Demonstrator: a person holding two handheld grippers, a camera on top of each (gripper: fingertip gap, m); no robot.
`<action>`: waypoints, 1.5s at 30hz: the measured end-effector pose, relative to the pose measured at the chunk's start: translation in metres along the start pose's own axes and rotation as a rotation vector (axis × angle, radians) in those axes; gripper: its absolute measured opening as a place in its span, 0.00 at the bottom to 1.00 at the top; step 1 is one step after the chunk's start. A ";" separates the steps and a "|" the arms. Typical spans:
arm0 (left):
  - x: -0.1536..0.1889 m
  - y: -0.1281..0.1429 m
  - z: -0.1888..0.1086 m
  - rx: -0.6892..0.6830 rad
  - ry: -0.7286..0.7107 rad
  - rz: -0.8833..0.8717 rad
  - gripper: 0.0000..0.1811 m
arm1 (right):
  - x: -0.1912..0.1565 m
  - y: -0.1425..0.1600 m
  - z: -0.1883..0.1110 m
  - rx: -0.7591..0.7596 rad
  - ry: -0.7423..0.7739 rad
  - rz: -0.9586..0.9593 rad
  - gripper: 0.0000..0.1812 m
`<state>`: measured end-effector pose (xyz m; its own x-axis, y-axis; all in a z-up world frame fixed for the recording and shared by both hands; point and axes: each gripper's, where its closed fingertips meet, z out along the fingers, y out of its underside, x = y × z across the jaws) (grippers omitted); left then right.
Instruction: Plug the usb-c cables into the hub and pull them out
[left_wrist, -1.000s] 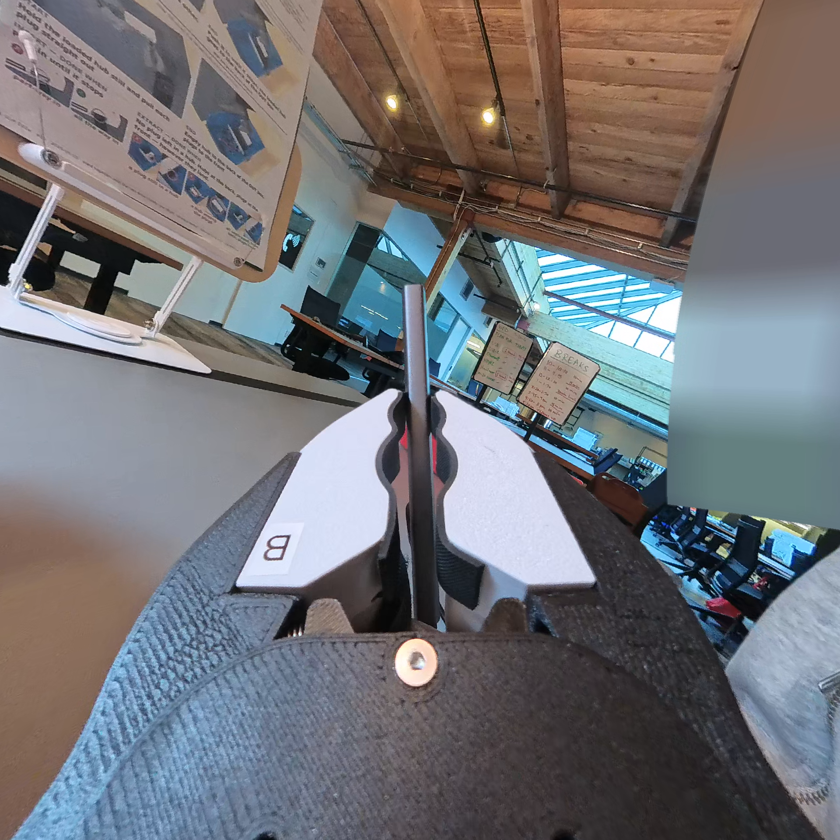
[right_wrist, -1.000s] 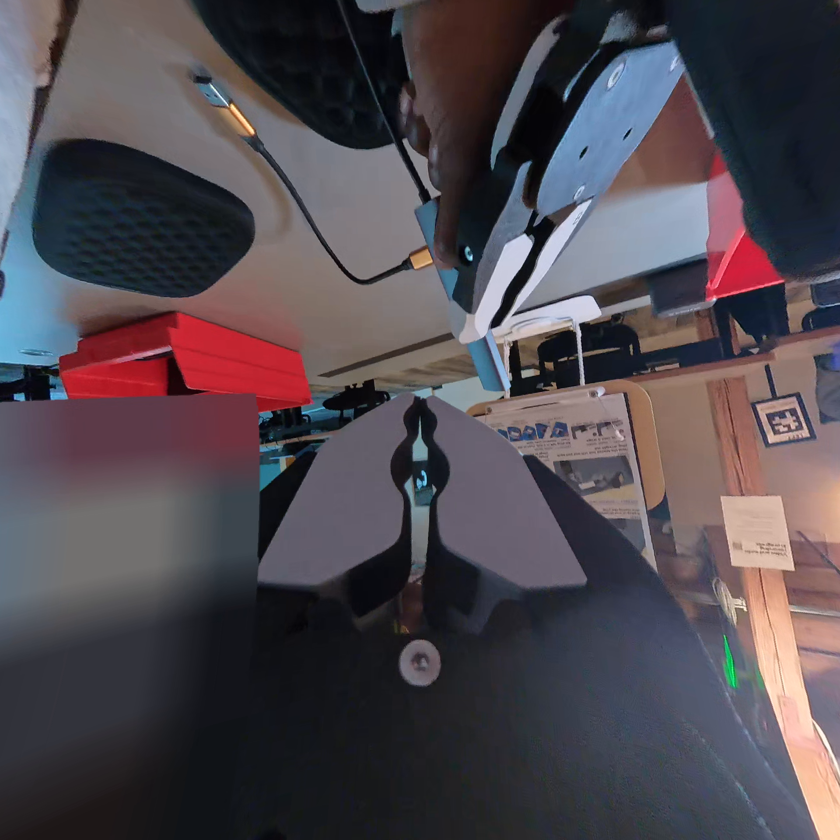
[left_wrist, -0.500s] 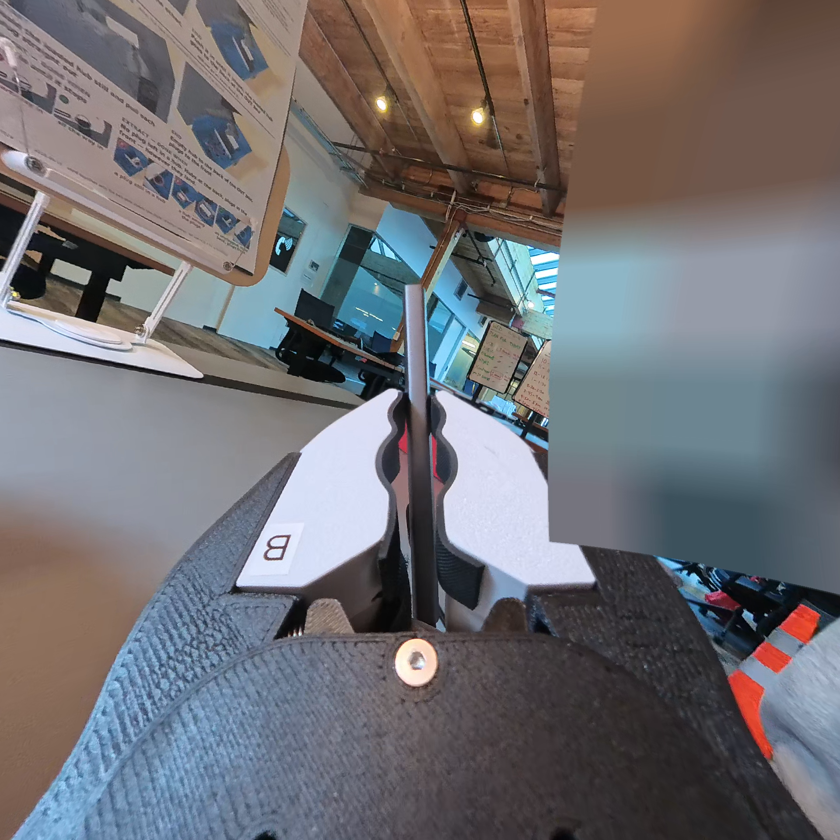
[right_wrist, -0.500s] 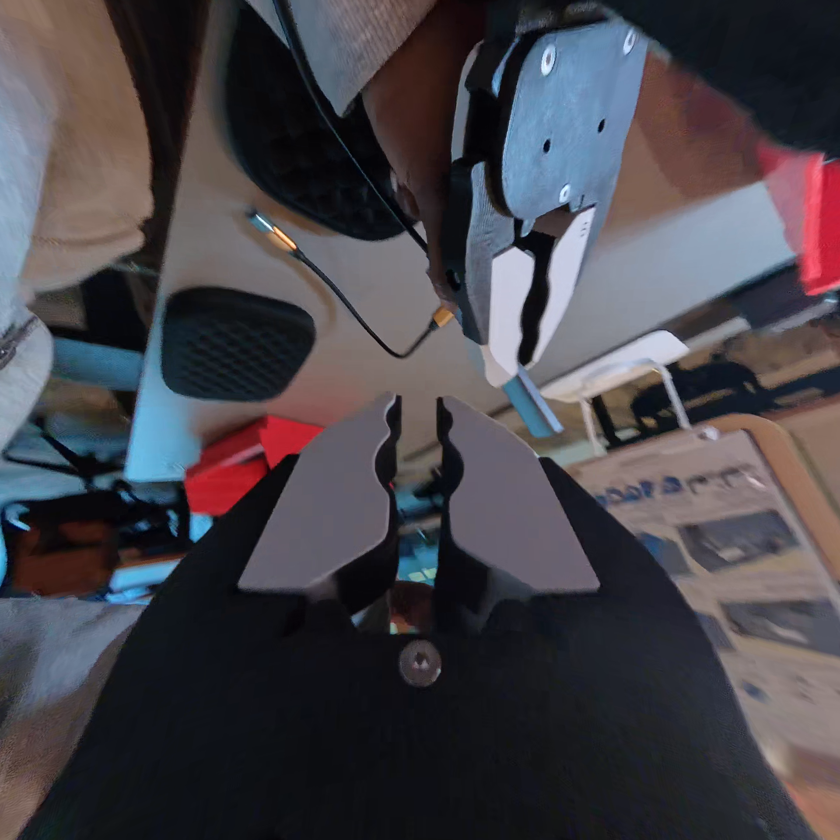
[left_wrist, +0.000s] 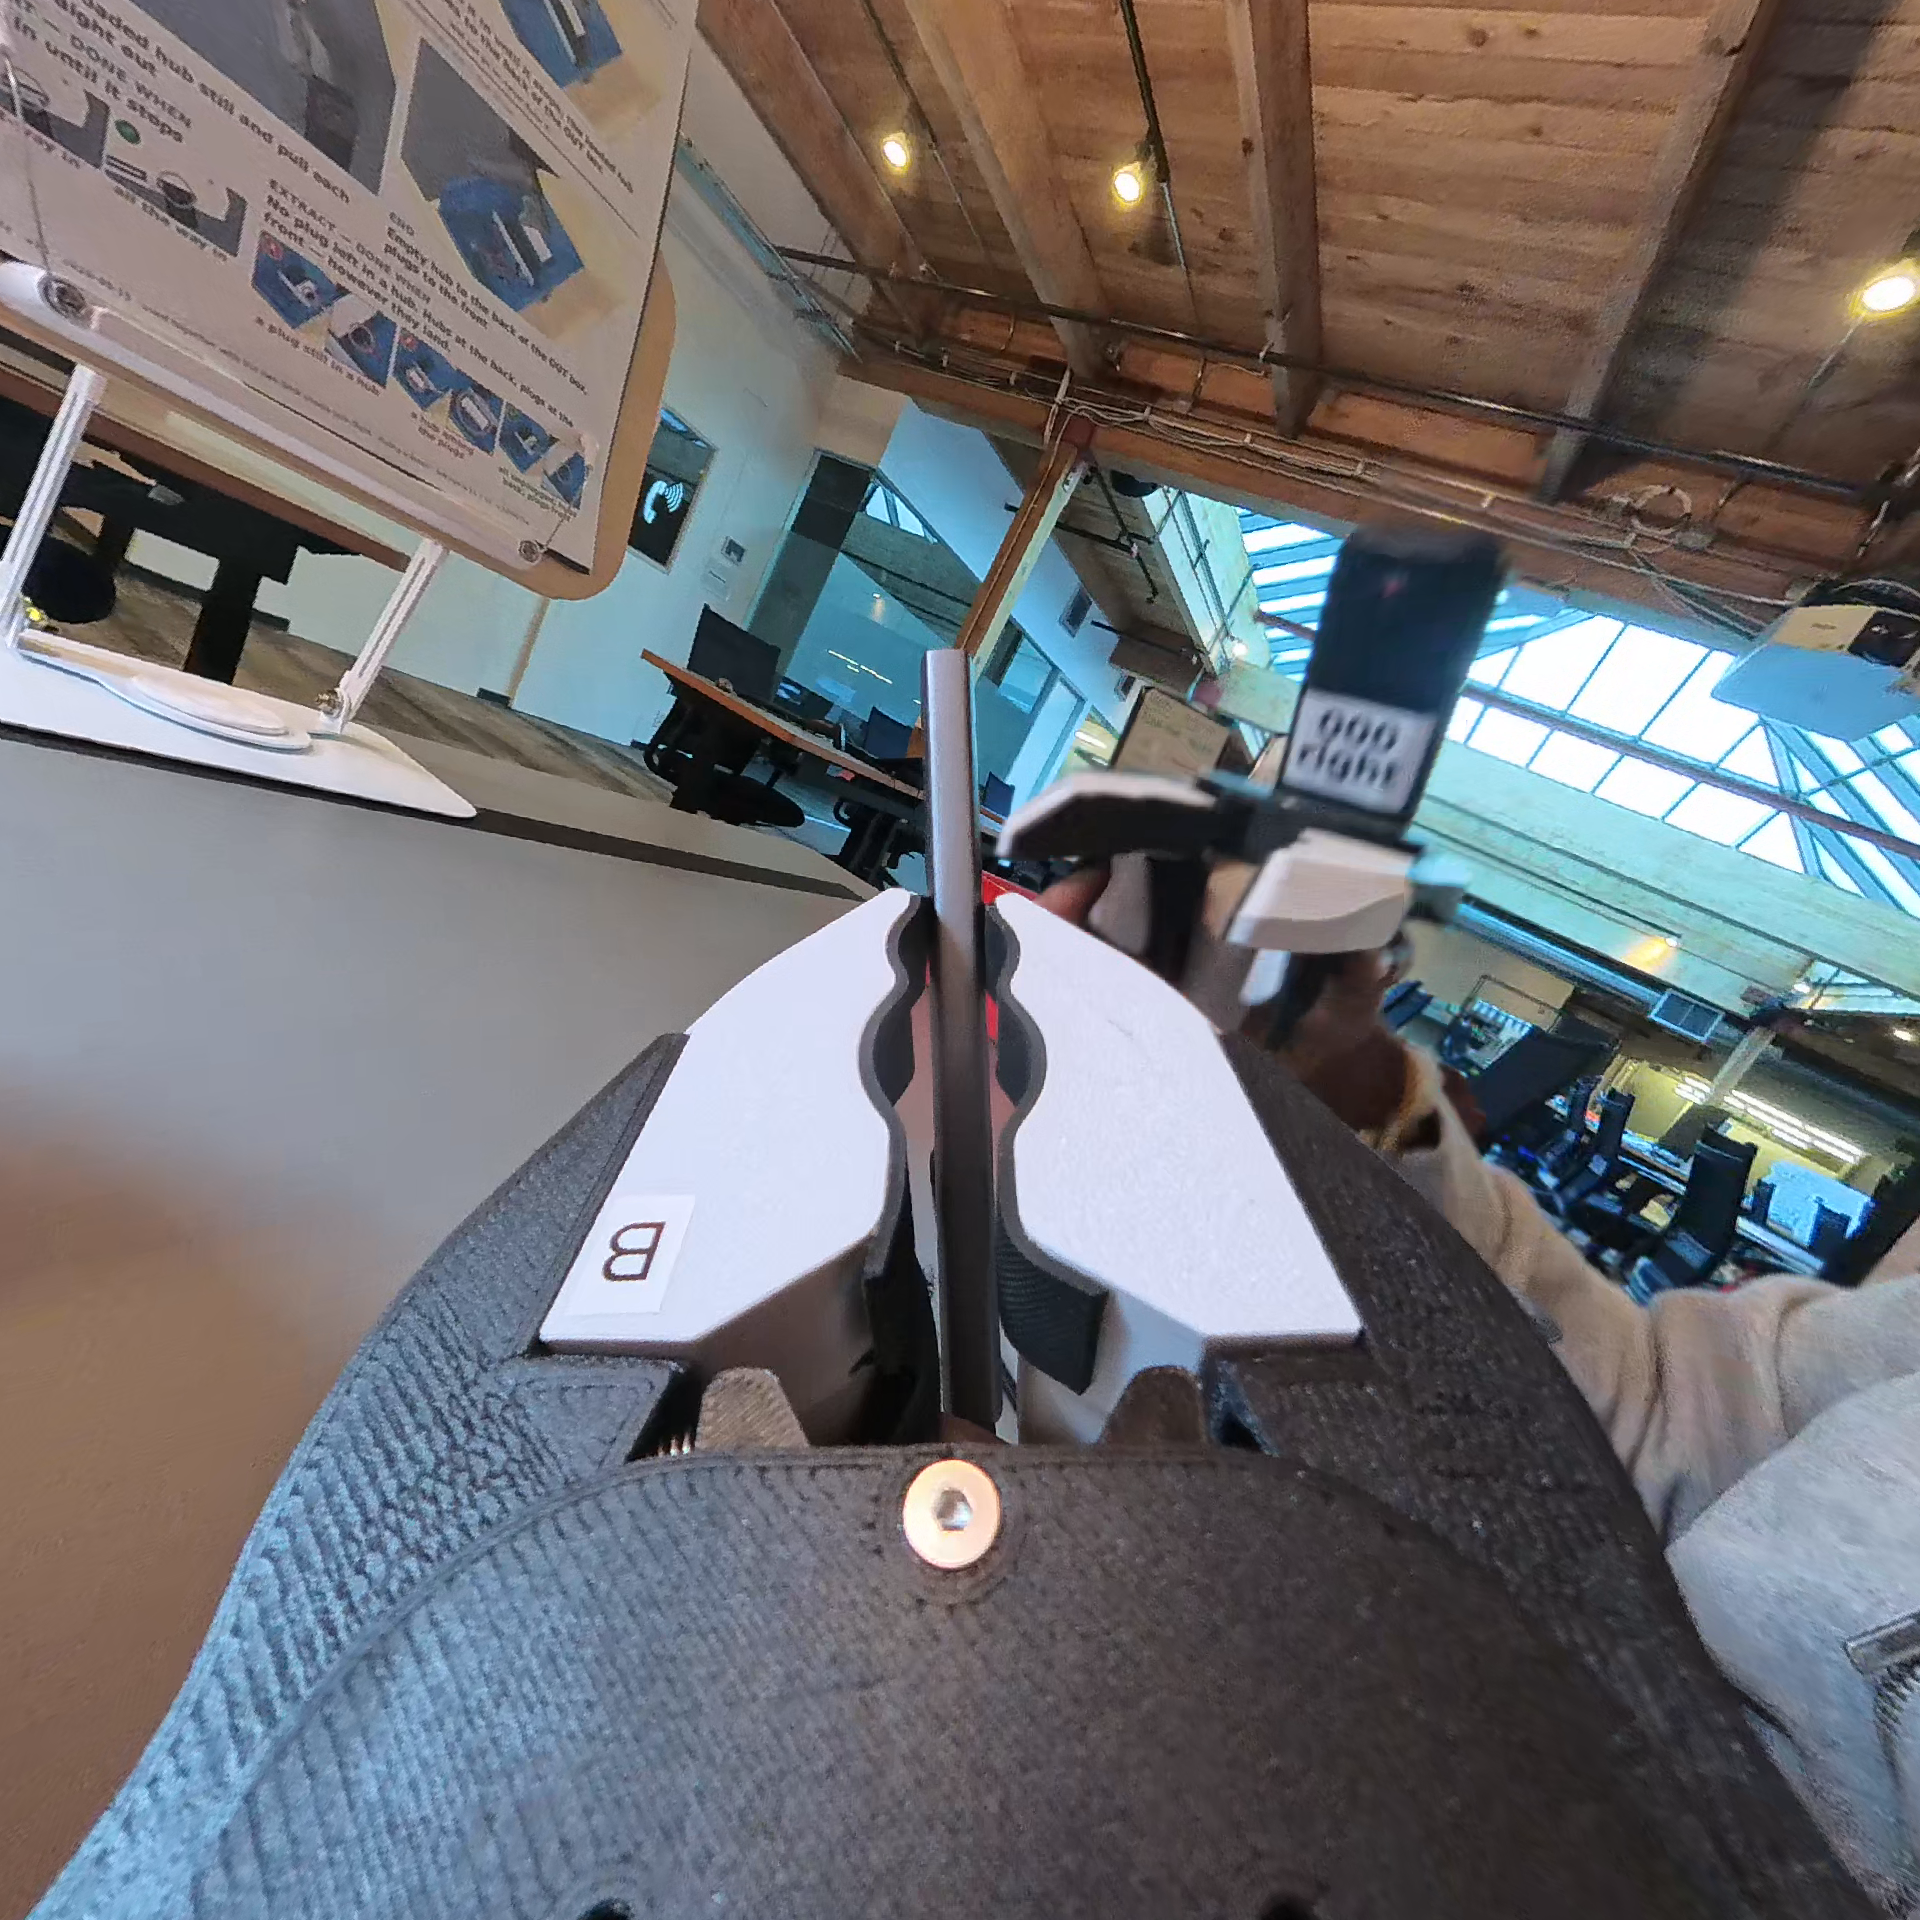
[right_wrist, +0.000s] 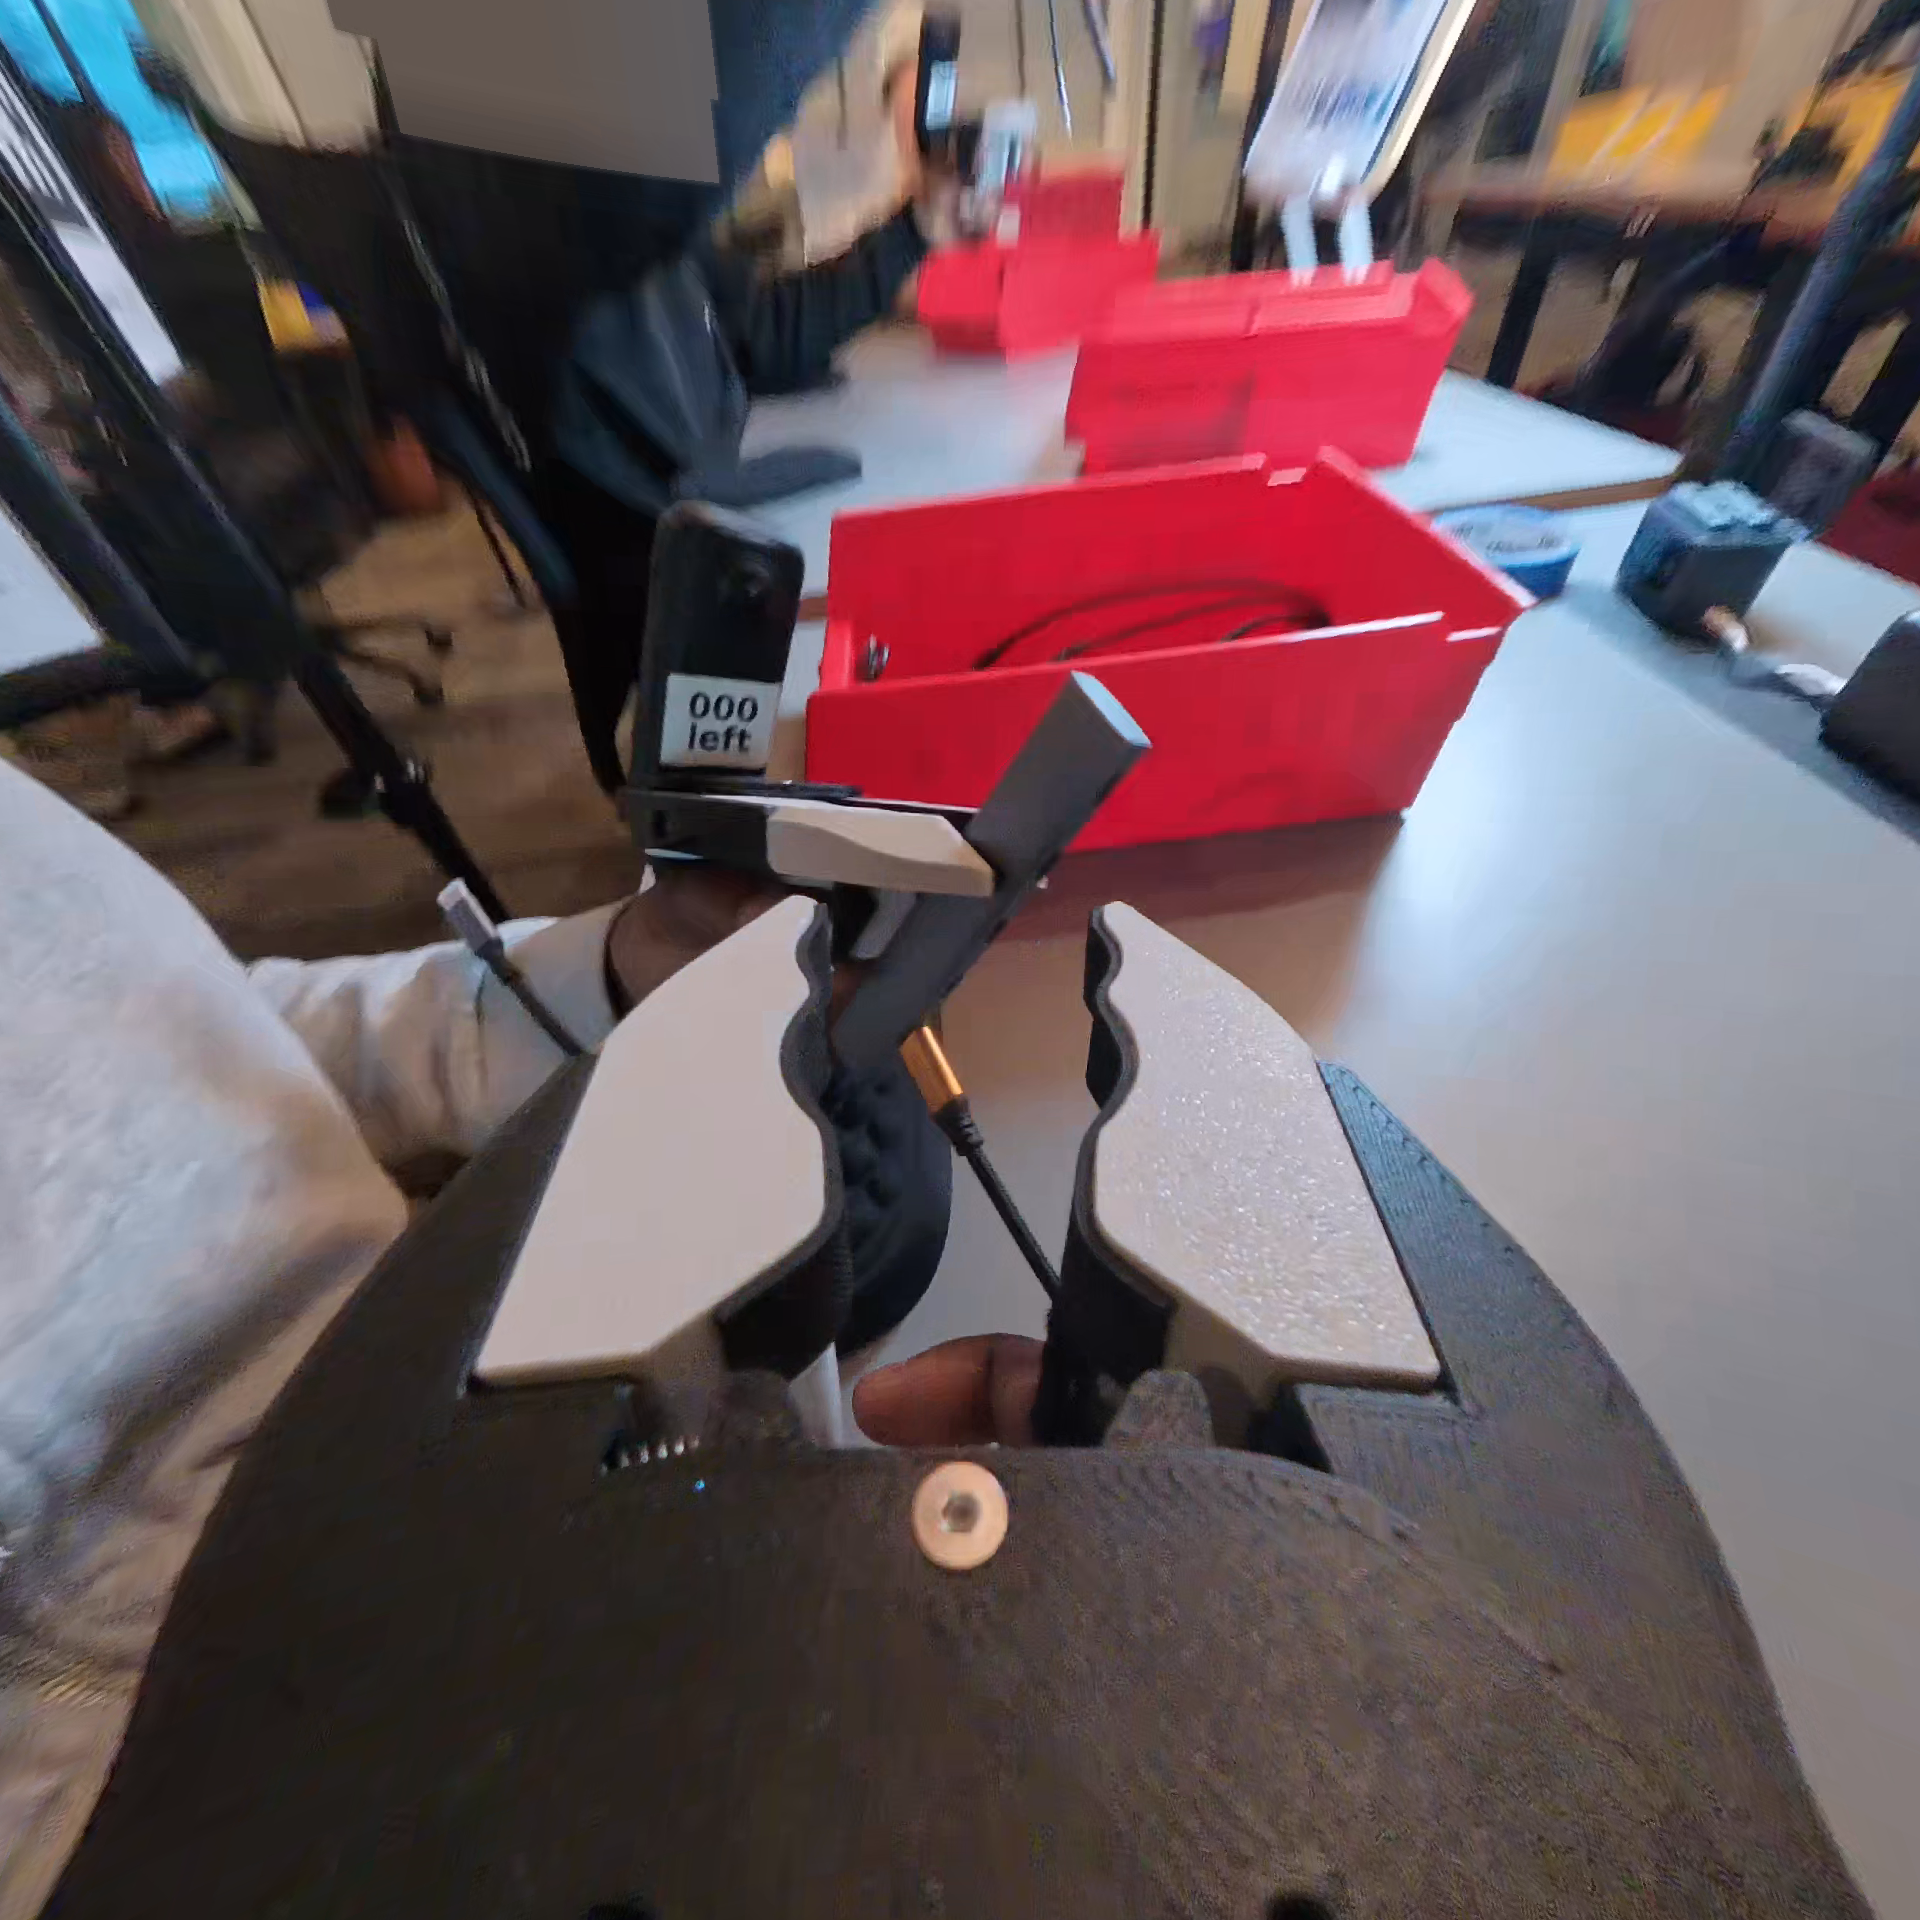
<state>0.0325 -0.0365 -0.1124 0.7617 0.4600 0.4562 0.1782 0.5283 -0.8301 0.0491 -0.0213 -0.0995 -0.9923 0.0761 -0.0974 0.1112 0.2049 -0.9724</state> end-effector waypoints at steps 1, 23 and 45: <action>0.000 0.000 0.000 0.001 0.000 0.004 0.06 | 0.002 0.004 -0.001 0.074 -0.002 0.009 0.25; 0.003 0.009 0.004 -0.063 0.020 -0.036 0.12 | 0.007 0.052 0.023 -0.076 0.346 -0.837 0.07; -0.002 0.027 0.010 -0.187 -0.079 0.052 0.05 | 0.027 0.044 0.018 -0.111 0.505 -0.963 0.07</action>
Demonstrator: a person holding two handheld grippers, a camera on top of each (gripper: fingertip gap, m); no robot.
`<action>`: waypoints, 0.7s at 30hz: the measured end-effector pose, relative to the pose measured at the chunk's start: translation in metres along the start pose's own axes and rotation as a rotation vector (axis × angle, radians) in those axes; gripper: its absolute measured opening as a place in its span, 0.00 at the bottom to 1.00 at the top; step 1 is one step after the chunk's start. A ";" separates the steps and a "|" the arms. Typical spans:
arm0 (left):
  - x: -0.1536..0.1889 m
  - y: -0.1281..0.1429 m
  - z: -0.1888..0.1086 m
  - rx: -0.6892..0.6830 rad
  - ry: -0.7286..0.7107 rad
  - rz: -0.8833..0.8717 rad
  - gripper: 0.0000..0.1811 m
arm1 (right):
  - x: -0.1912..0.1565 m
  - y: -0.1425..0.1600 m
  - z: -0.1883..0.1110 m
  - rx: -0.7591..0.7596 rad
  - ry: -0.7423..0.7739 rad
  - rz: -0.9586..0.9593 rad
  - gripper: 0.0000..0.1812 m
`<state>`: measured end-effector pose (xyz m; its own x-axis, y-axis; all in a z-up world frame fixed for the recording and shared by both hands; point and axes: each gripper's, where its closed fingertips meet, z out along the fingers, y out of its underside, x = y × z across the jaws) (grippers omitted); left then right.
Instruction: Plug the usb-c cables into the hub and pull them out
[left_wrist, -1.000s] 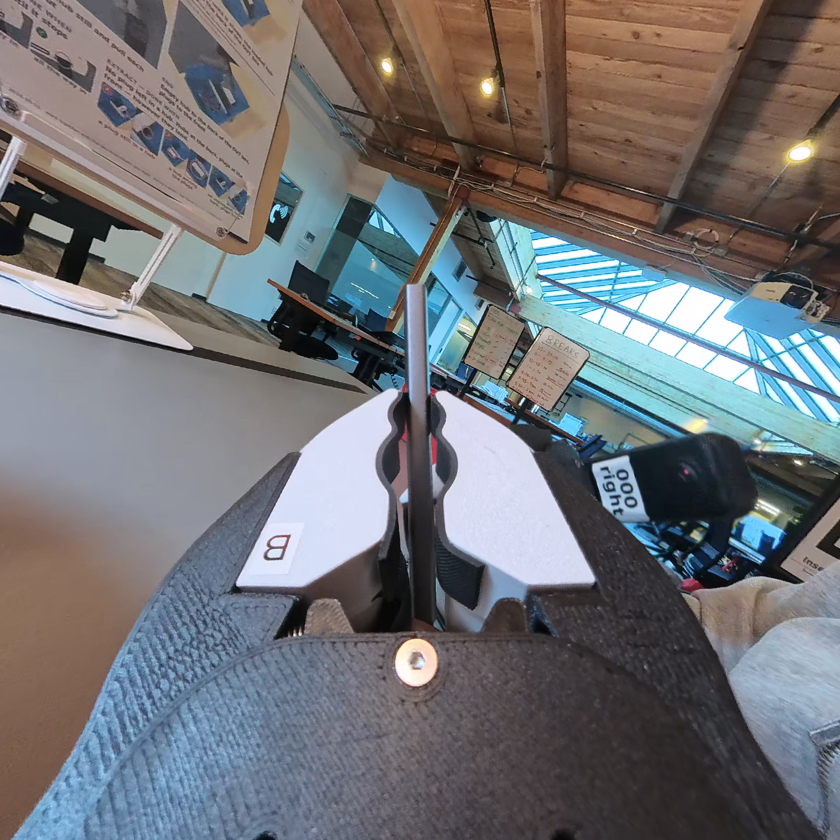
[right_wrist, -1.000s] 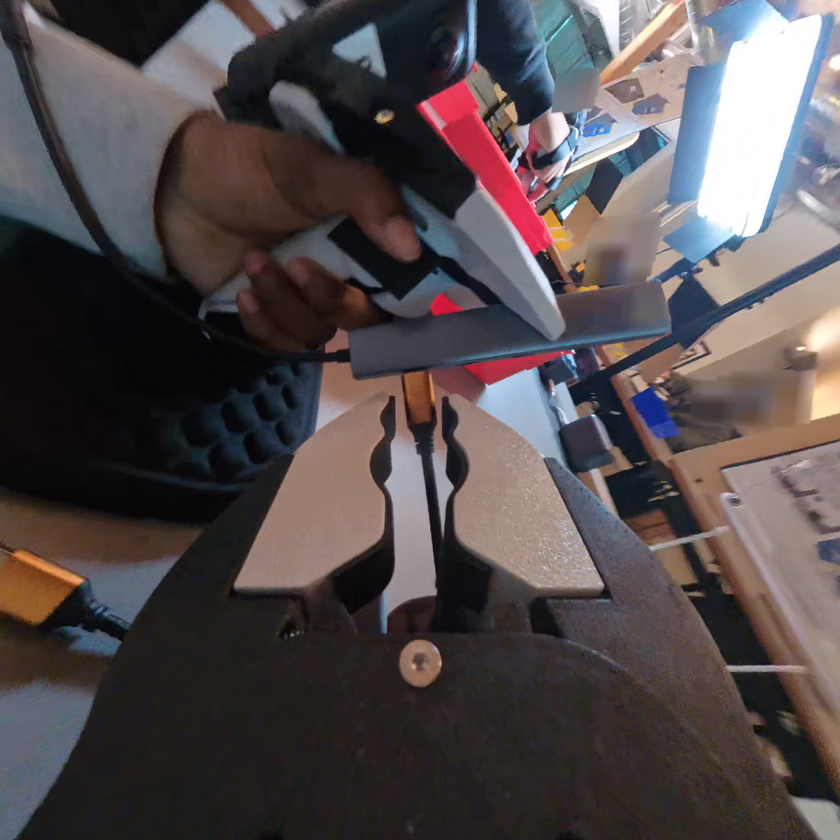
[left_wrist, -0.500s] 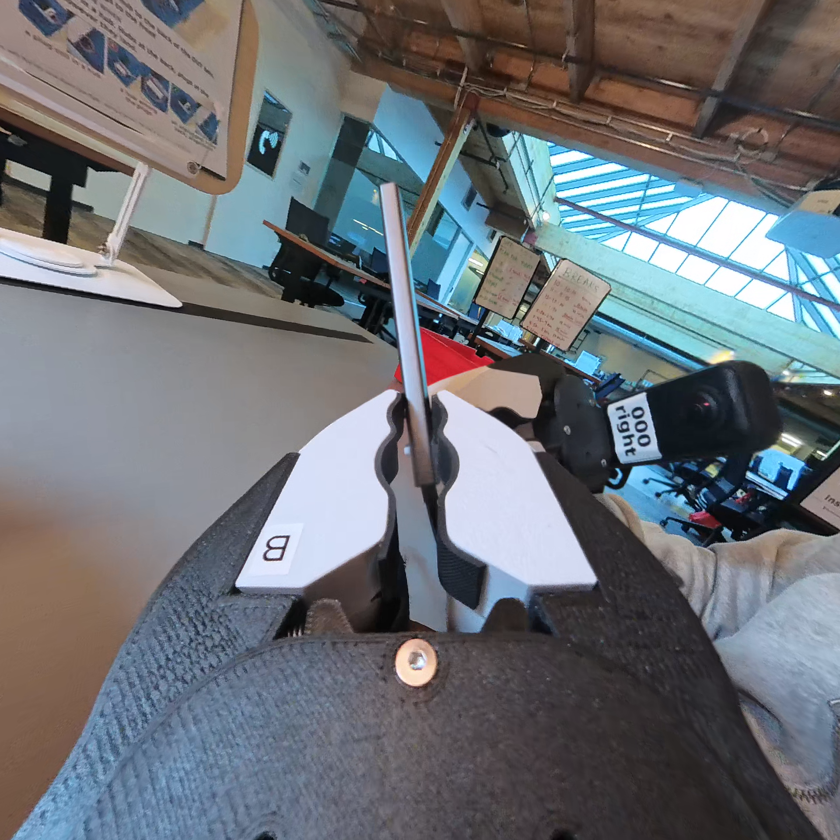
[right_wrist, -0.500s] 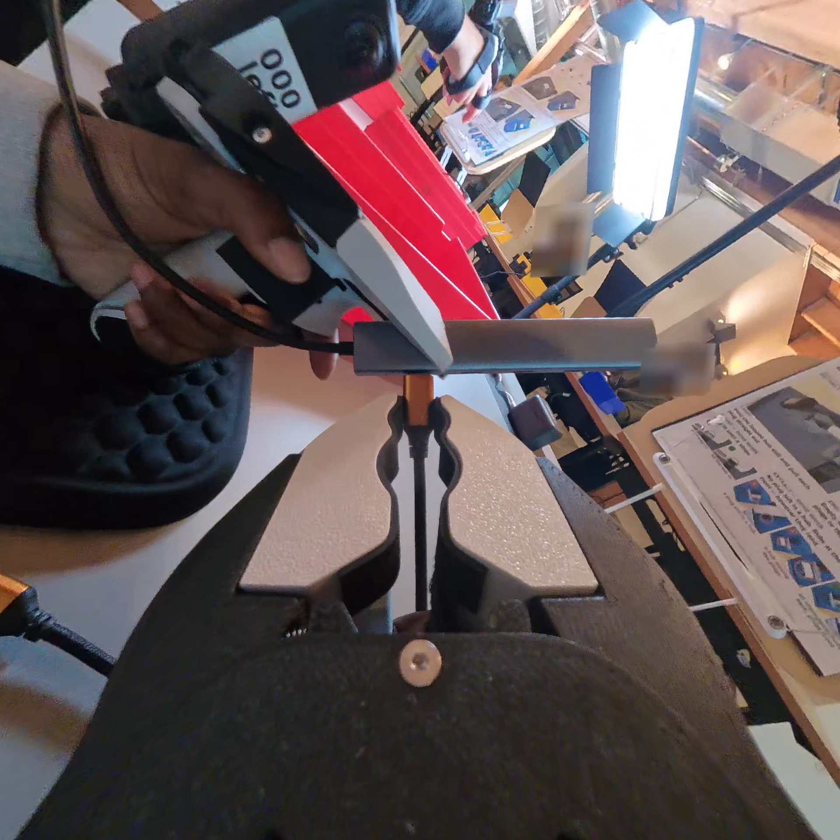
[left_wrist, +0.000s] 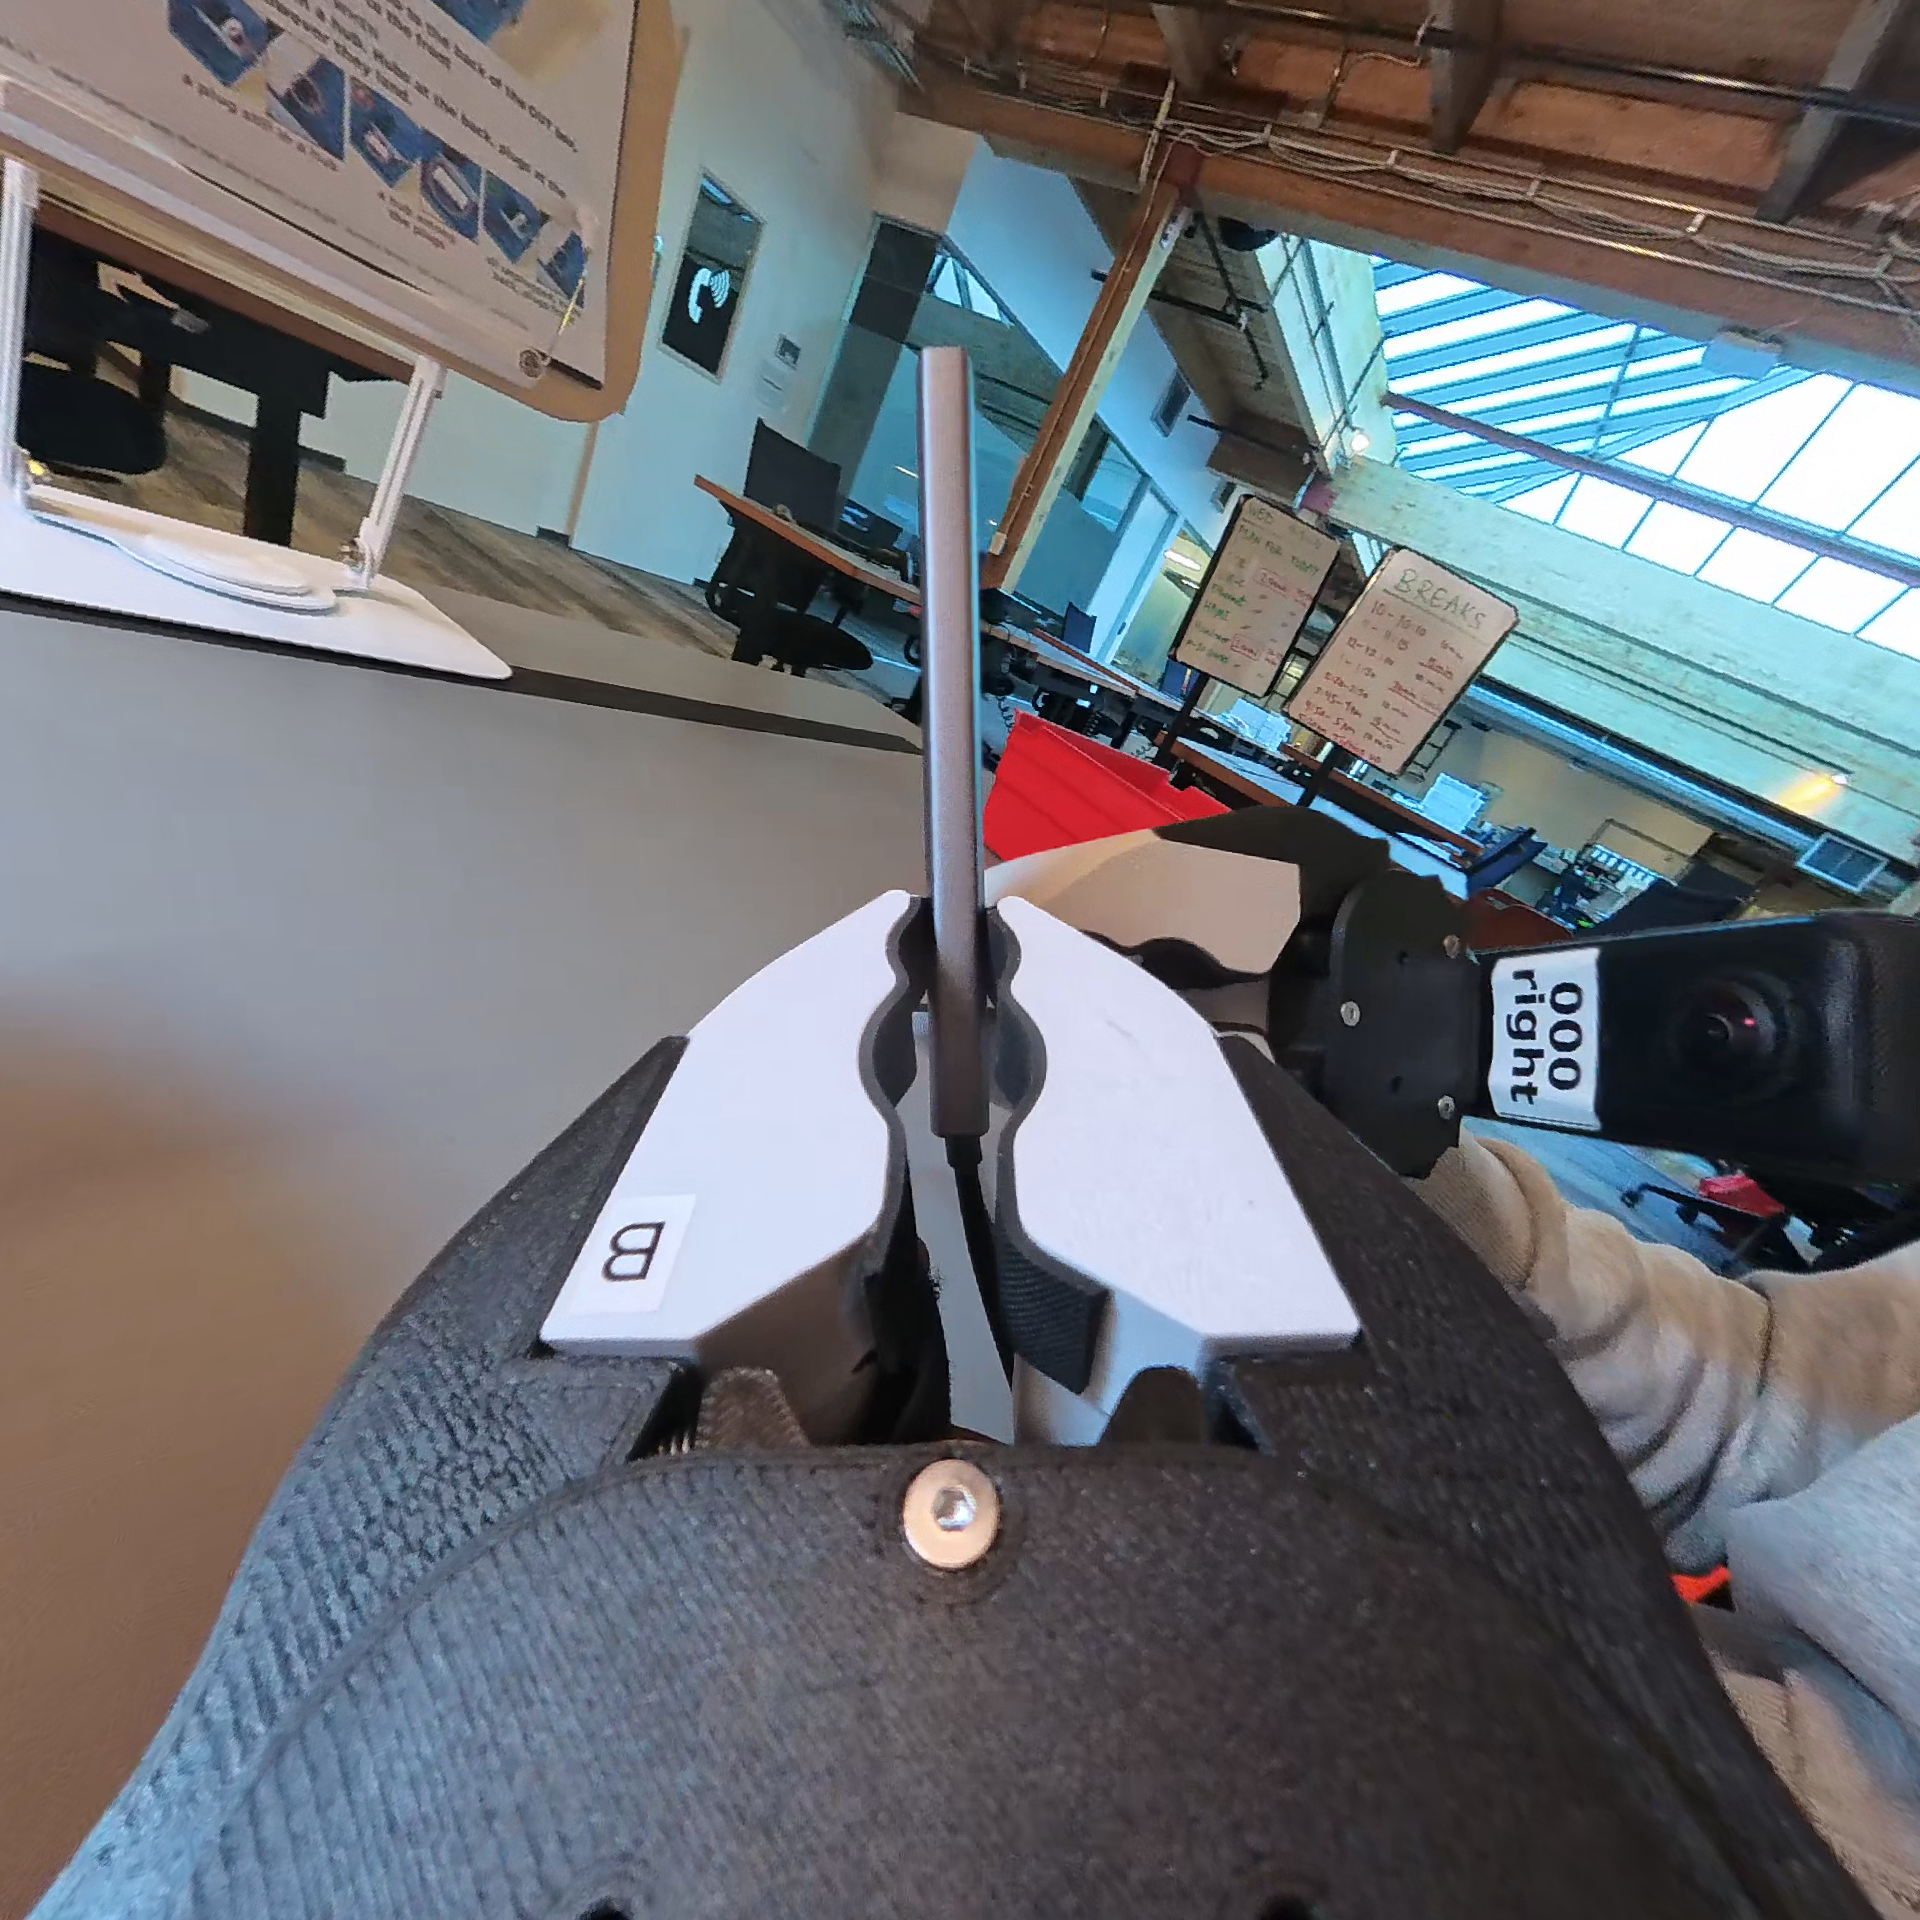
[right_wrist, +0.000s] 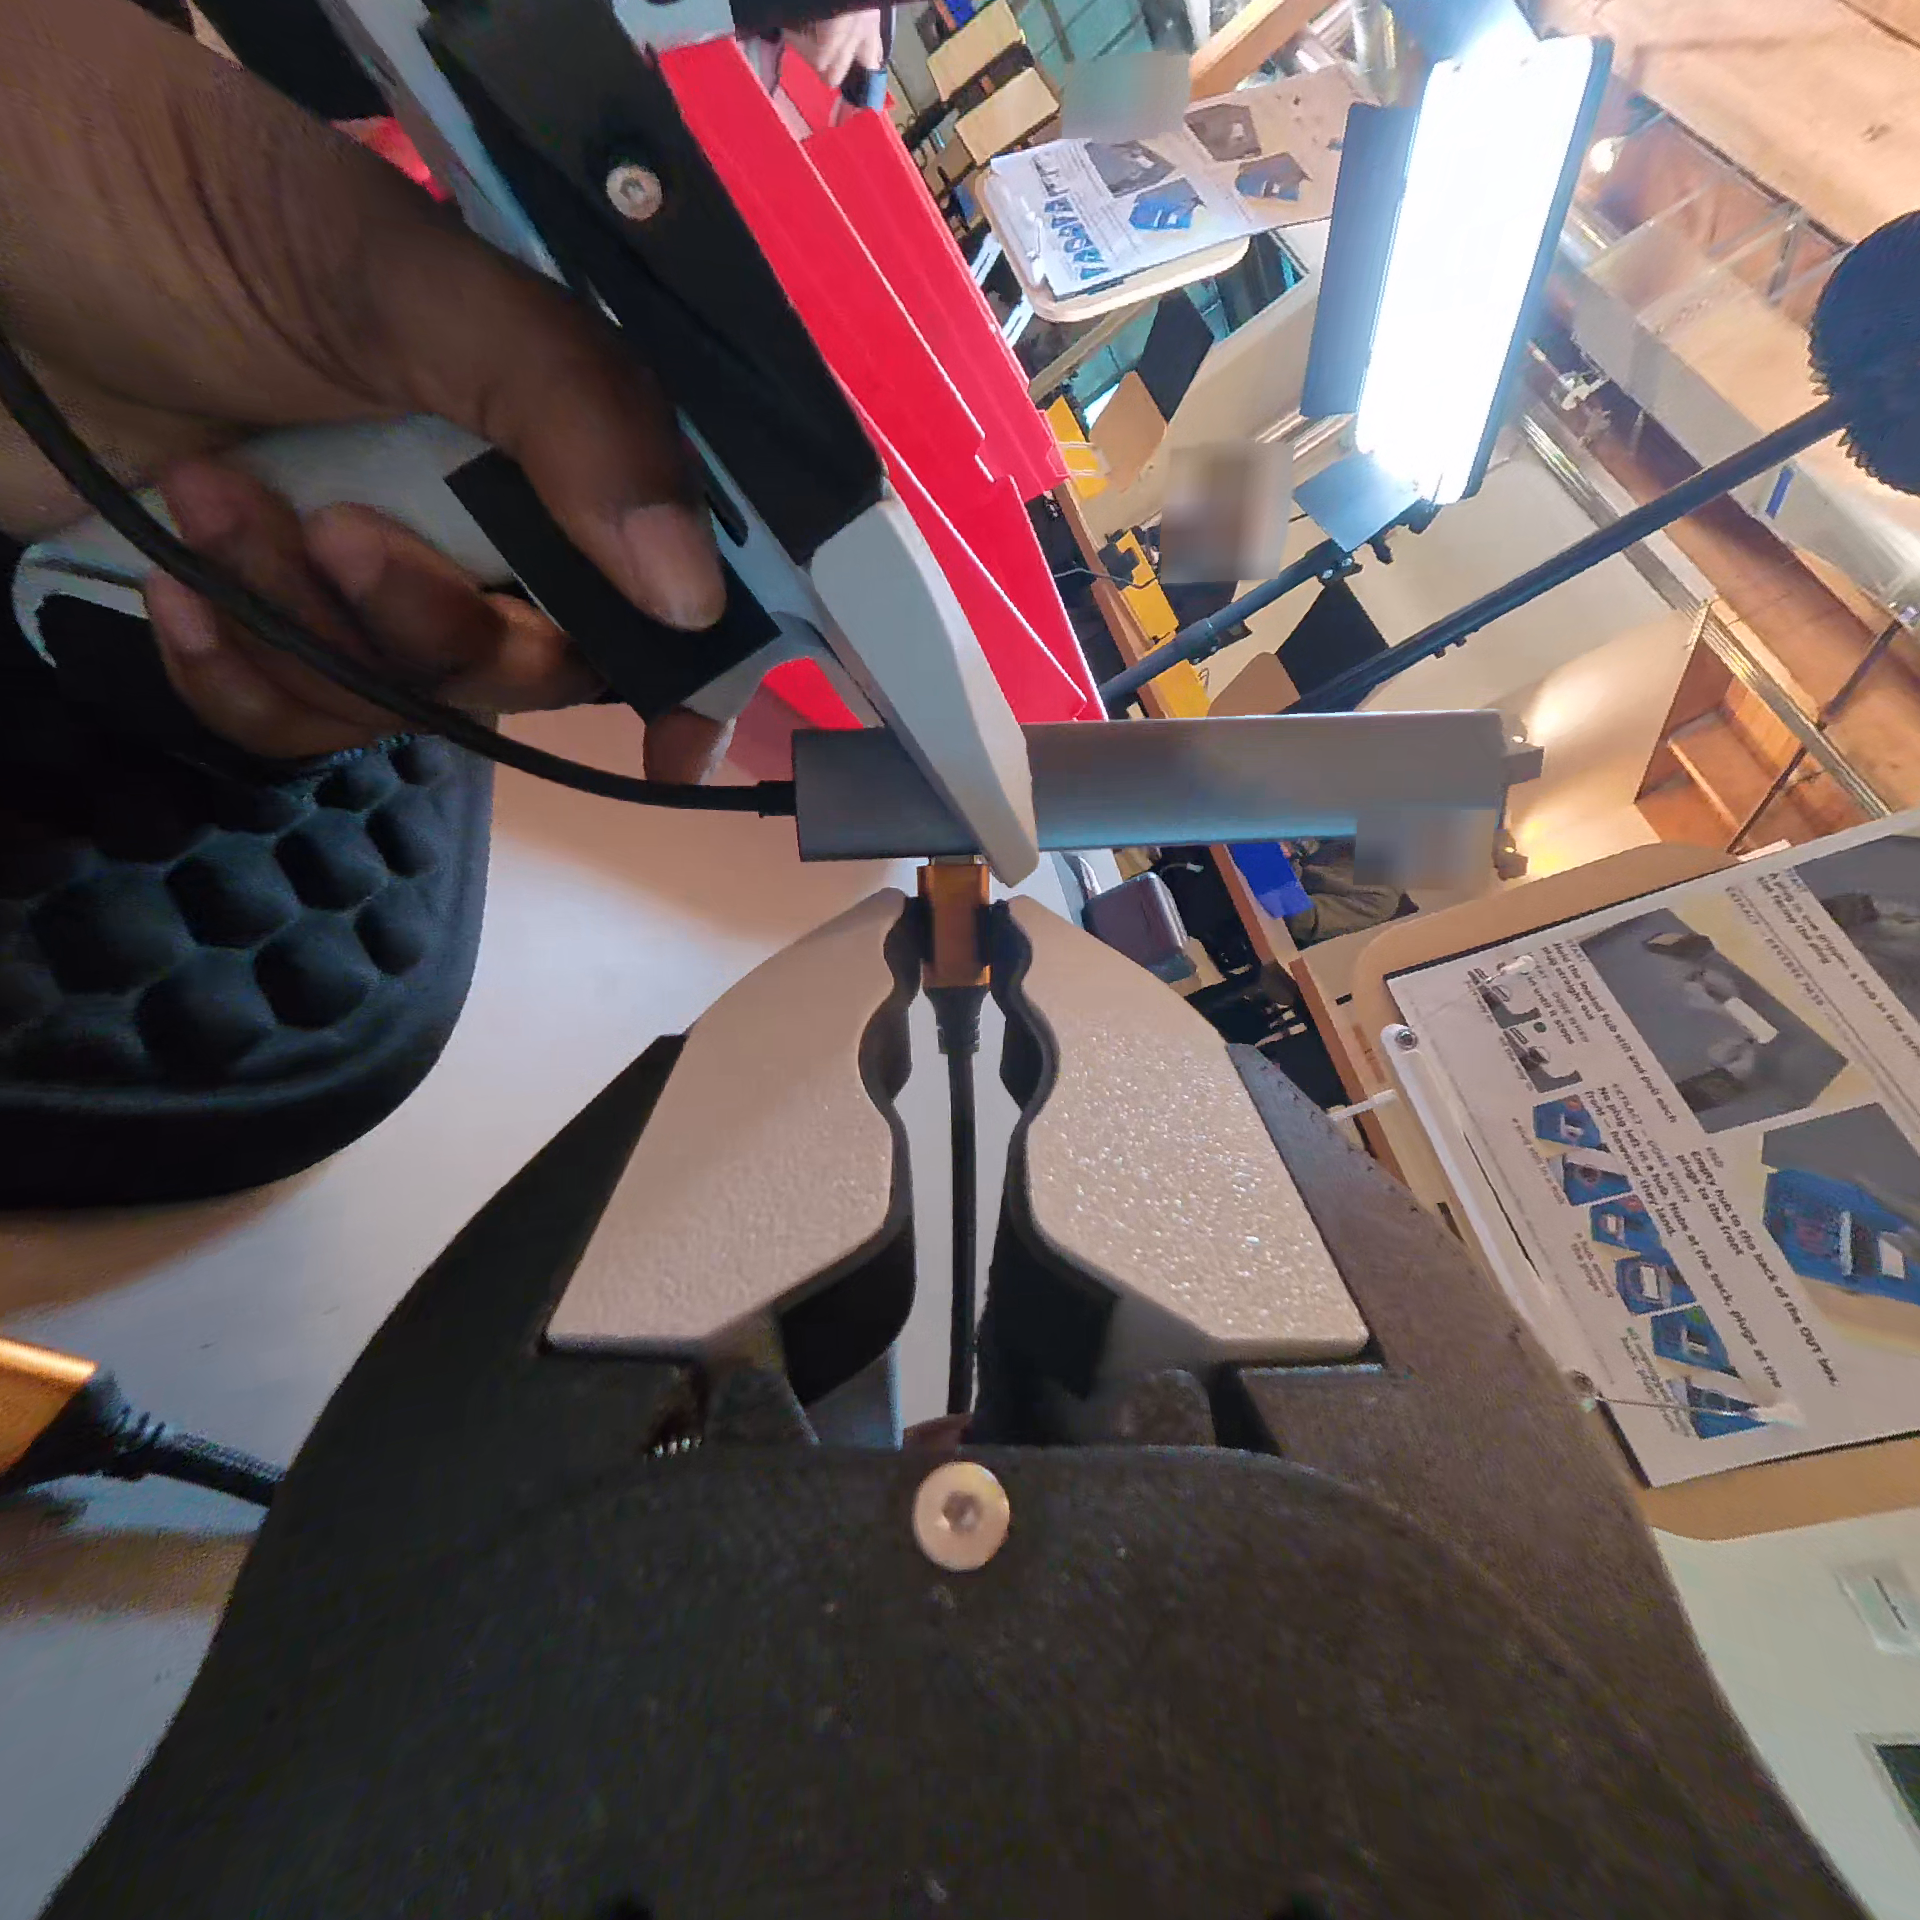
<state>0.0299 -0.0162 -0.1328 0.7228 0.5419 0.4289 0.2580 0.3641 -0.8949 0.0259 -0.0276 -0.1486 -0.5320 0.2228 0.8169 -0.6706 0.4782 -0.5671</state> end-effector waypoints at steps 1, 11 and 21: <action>0.000 0.000 0.000 0.002 -0.008 0.008 0.05 | 0.000 0.000 0.001 0.001 -0.007 0.010 0.07; 0.000 0.000 0.001 0.002 -0.037 0.070 0.05 | -0.001 0.000 -0.001 -0.031 -0.004 -0.013 0.07; -0.002 -0.007 -0.002 0.045 -0.063 0.097 0.05 | 0.003 0.000 0.002 -0.031 -0.024 0.099 0.08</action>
